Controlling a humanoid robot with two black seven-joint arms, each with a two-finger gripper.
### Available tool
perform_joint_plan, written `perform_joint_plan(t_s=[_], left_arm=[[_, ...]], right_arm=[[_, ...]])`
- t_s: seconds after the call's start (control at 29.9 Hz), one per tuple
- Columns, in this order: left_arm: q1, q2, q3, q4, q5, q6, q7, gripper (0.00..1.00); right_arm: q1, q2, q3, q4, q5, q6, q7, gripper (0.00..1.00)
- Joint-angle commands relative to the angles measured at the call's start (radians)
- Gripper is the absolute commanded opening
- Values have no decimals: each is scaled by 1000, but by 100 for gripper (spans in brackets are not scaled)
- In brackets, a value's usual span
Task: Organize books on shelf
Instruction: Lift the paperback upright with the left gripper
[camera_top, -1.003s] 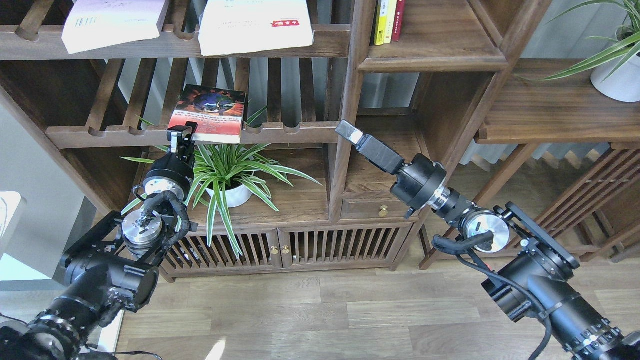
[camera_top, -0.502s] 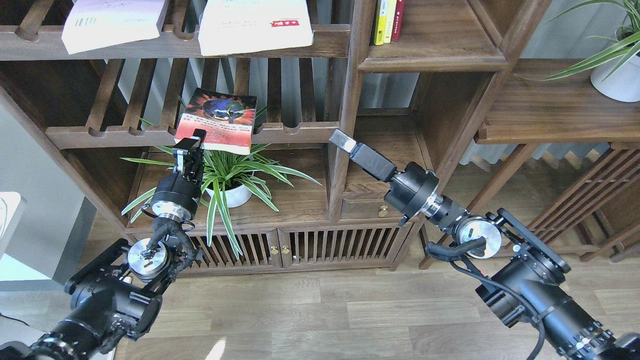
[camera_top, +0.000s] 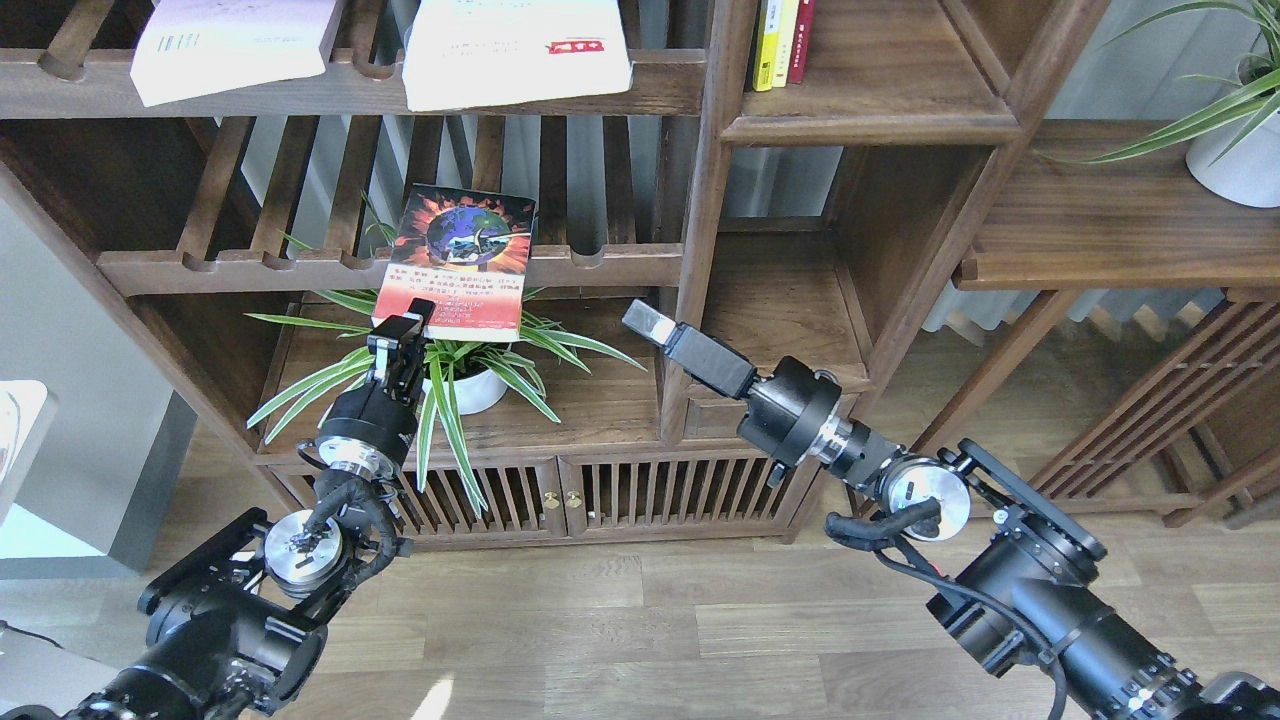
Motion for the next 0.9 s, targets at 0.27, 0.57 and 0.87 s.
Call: perform_joint_plan(t_s=[0.27,0.57,0.87], left_arm=[[-15,0,6,-107,16,0,3,0],[23,0,27,-246,119,0,0,0],[60,0,44,-292,125,0,2,0]], right_arm=[[-2,21,-30,-17,0,1,0,99],[-5,27,-30,-30,2,6,0,99],[-5,35,-29,-37,9,8,0,99]])
